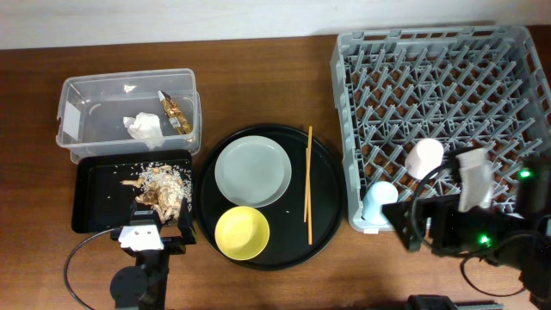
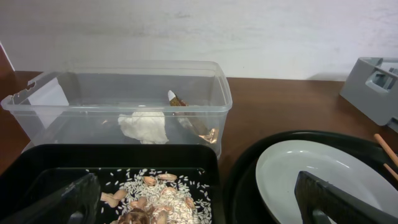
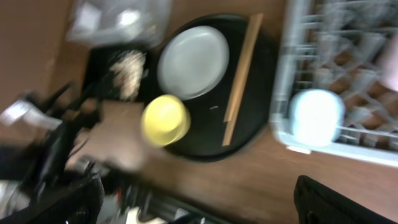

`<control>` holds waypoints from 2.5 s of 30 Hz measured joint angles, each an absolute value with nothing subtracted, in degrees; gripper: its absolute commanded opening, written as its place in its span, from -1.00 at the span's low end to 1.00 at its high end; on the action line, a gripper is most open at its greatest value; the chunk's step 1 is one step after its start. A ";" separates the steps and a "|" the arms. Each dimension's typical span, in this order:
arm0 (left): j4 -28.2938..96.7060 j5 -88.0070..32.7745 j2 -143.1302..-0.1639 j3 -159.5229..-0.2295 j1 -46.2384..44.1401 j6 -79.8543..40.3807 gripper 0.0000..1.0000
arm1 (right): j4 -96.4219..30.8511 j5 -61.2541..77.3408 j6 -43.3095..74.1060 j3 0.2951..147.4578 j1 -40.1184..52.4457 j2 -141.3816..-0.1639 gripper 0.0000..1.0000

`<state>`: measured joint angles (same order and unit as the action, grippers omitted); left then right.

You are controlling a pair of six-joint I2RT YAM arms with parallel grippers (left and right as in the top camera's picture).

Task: Sort waste into correct bins and load items into the dishwasher rack
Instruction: 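Grasp the yellow bowl with the right gripper and place it in the rack, then grasp the grey plate with the right gripper and stand it in the rack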

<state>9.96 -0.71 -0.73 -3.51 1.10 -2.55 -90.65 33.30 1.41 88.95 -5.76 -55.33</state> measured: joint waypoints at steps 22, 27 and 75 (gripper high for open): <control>9.80 -0.73 -0.64 -3.25 1.10 -2.55 0.99 | -48.40 5.80 33.98 64.31 43.29 -94.17 -0.92; 9.78 -0.71 -0.62 -3.20 1.10 -2.57 0.99 | -52.88 -40.34 21.52 70.37 41.06 -67.48 -0.92; 9.74 -0.71 -0.64 -3.14 1.10 -2.55 0.99 | -40.95 4.16 49.08 72.40 38.20 -111.20 -0.92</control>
